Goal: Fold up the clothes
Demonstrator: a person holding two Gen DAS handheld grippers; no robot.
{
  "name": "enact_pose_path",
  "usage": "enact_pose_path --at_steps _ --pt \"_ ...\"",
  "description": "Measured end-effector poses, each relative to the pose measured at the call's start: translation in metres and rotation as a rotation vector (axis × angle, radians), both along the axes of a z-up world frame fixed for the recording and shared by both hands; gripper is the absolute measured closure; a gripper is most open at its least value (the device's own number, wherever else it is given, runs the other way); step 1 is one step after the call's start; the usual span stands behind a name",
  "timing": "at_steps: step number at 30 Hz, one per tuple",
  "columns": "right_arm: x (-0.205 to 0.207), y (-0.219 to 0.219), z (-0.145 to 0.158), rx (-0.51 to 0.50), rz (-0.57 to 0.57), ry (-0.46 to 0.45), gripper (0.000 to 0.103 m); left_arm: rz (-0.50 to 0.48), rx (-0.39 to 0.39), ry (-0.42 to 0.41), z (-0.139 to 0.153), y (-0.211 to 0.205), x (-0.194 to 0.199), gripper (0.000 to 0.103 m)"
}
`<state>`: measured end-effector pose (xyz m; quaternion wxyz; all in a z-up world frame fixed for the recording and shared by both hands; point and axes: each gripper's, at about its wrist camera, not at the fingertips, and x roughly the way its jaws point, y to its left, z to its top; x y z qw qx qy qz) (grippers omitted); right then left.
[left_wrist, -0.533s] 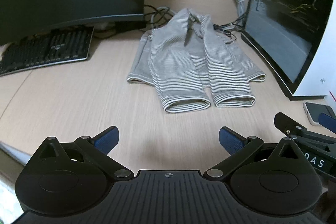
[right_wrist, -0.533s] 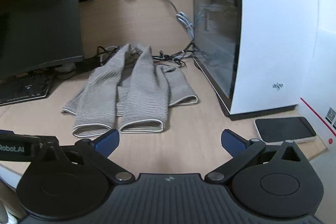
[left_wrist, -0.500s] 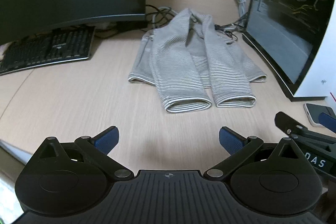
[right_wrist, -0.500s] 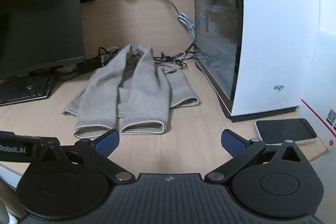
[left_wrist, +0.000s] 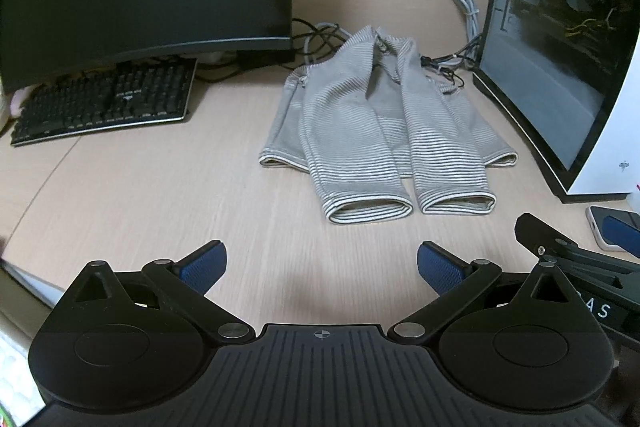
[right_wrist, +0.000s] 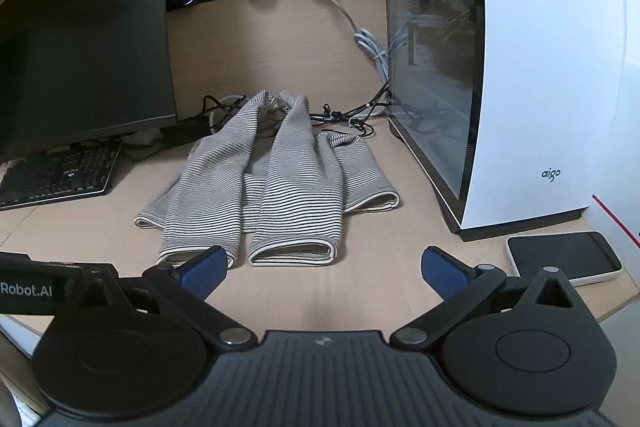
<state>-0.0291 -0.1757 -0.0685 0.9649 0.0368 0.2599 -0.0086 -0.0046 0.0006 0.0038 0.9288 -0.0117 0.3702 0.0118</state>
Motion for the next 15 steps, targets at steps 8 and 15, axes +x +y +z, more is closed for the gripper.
enact_pose_path --at_steps 8,15 --pt "0.007 0.002 -0.005 -0.006 0.011 -0.008 0.0 0.004 -0.006 0.004 0.0 0.002 0.001 0.0" --pt "0.013 0.0 -0.008 -0.003 0.018 -0.001 0.0 0.002 -0.002 0.017 -0.001 0.005 0.005 0.0"
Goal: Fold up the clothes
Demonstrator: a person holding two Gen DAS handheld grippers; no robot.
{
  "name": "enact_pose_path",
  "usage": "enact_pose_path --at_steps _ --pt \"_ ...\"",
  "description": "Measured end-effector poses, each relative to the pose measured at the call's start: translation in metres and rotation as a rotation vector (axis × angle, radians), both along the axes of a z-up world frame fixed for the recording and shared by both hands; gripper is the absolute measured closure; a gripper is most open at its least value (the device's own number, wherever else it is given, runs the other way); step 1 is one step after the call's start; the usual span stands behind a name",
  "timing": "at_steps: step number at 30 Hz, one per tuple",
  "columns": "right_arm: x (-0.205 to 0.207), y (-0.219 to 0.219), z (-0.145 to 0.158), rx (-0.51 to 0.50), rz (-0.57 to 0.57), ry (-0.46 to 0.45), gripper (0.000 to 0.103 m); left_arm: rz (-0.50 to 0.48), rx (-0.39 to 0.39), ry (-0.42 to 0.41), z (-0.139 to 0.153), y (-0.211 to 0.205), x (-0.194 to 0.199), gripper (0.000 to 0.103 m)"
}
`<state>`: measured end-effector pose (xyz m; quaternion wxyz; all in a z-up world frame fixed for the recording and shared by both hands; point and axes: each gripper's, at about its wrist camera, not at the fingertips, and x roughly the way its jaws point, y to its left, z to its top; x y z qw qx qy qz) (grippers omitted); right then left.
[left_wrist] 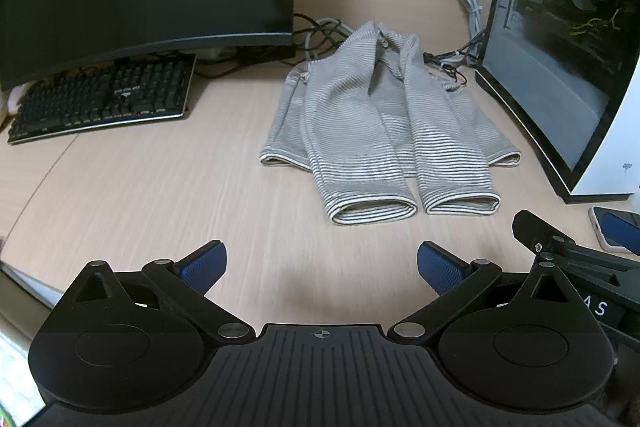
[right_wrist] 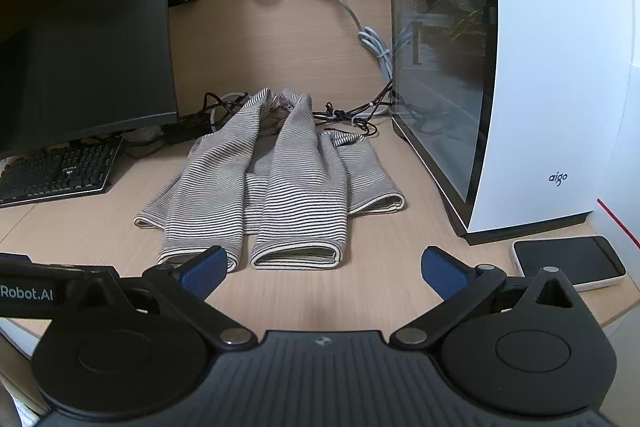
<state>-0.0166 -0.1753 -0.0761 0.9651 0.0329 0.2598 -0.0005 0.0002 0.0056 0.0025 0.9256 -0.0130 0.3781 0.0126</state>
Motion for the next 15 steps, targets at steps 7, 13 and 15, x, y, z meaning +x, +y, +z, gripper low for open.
enact_pose_path --at_steps 7,13,15 --pt "0.0037 0.0005 -0.0031 -0.003 0.007 0.012 0.0 0.004 0.0 0.012 -0.002 0.0011 0.0029 0.0" --pt "0.0048 -0.0007 -0.0034 -0.006 0.006 0.017 0.0 -0.003 0.006 0.013 -0.0048 -0.0003 0.0028 0.0" --pt "0.0054 -0.0017 -0.0038 -0.006 0.007 0.017 0.0 -0.004 0.008 0.014 -0.0056 -0.0005 0.0026 0.0"
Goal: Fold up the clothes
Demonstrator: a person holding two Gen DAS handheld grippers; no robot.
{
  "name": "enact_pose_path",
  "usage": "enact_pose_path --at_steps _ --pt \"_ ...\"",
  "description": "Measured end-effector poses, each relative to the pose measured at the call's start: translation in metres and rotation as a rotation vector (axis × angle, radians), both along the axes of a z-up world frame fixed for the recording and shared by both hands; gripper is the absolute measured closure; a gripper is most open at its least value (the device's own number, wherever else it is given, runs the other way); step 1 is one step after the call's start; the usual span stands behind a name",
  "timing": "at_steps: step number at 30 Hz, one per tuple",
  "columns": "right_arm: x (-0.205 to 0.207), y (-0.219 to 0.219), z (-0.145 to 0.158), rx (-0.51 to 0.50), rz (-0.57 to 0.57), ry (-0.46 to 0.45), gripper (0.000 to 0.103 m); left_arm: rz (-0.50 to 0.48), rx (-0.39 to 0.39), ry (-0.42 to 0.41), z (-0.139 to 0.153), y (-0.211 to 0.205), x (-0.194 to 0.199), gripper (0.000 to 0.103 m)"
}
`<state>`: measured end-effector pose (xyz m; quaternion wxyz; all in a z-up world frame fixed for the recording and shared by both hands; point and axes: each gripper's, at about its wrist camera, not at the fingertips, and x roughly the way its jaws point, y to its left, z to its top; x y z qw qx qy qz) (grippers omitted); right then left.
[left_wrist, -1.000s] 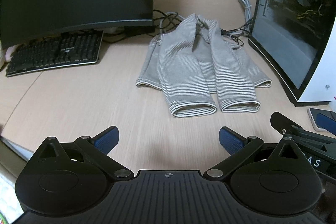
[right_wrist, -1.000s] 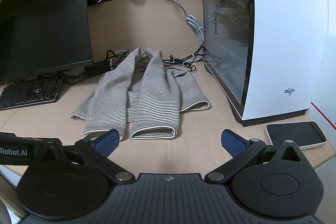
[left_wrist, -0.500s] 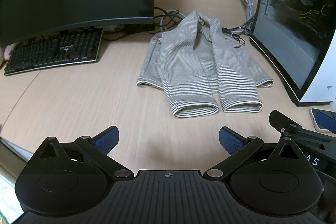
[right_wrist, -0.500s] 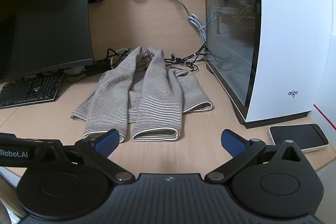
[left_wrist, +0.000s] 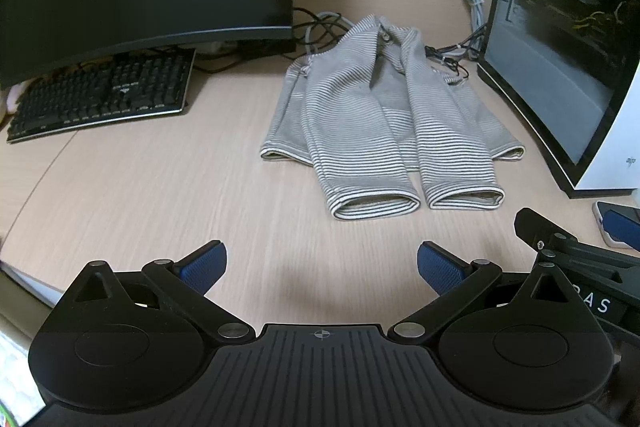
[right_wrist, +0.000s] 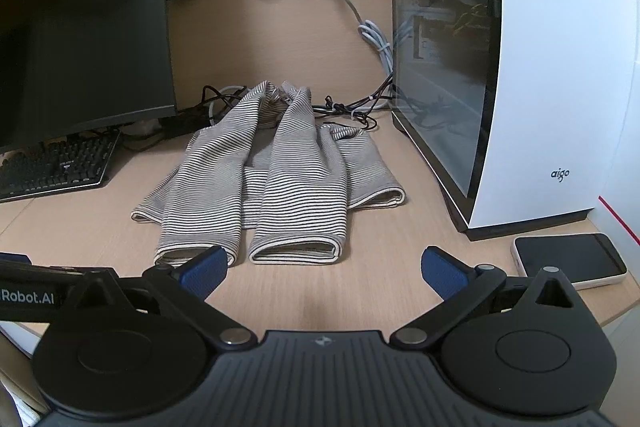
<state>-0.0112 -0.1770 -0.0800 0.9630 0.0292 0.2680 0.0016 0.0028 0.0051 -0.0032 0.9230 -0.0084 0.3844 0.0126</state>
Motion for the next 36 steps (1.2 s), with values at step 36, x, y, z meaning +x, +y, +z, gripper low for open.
enact_pose_path --at_steps 36 --pt "0.013 0.005 -0.01 -0.01 0.001 0.036 0.0 0.004 -0.007 0.048 -0.01 0.005 0.015 0.0"
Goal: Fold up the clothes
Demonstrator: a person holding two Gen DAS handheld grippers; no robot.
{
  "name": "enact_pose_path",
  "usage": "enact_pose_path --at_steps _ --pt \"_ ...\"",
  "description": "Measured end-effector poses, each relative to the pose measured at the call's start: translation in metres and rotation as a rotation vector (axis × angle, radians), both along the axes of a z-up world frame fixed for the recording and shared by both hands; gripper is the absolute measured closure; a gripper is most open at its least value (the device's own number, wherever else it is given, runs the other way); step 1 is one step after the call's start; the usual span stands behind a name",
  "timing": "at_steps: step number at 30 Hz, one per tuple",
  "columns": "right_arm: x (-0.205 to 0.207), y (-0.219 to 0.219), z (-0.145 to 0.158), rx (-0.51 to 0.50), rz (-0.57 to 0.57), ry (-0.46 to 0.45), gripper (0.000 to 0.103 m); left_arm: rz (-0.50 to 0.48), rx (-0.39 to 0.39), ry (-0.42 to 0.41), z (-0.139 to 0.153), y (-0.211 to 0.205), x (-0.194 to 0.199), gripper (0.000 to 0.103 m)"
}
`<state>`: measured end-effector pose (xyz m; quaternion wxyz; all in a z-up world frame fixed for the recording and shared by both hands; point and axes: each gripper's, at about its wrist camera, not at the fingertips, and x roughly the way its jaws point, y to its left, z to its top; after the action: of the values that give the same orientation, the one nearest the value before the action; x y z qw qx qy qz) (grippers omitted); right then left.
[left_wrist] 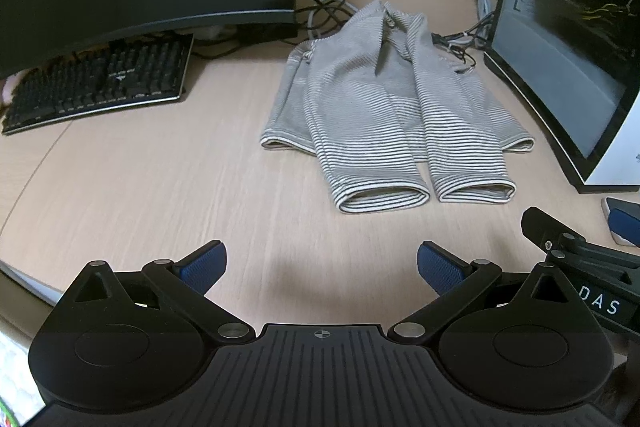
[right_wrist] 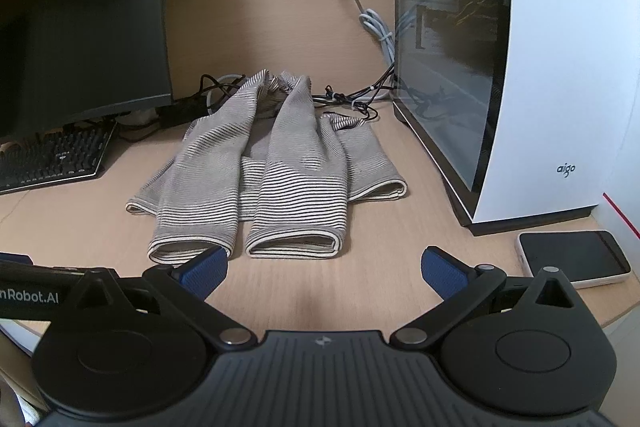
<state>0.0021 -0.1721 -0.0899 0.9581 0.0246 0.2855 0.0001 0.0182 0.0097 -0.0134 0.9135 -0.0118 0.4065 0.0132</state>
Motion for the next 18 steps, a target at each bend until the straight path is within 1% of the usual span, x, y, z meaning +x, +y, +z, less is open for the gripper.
enact_pose_path --at_steps 5,9,11,15,18 --pt "0.009 0.005 -0.003 -0.001 -0.026 0.024 0.0 -0.028 -0.012 0.033 -0.005 0.009 0.017 0.0" --pt "0.018 0.011 -0.007 0.018 -0.08 0.05 0.0 -0.066 -0.053 0.076 -0.012 0.025 0.038 0.0" --pt "0.023 0.011 -0.008 0.061 -0.116 0.069 0.0 -0.09 -0.093 0.099 -0.016 0.037 0.051 0.0" --pt "0.033 0.008 -0.011 0.198 -0.179 0.112 0.0 -0.148 -0.182 0.138 -0.024 0.061 0.082 0.0" --pt "0.042 0.011 -0.012 0.242 -0.245 0.139 0.0 -0.219 -0.234 0.156 -0.026 0.072 0.109 0.0"
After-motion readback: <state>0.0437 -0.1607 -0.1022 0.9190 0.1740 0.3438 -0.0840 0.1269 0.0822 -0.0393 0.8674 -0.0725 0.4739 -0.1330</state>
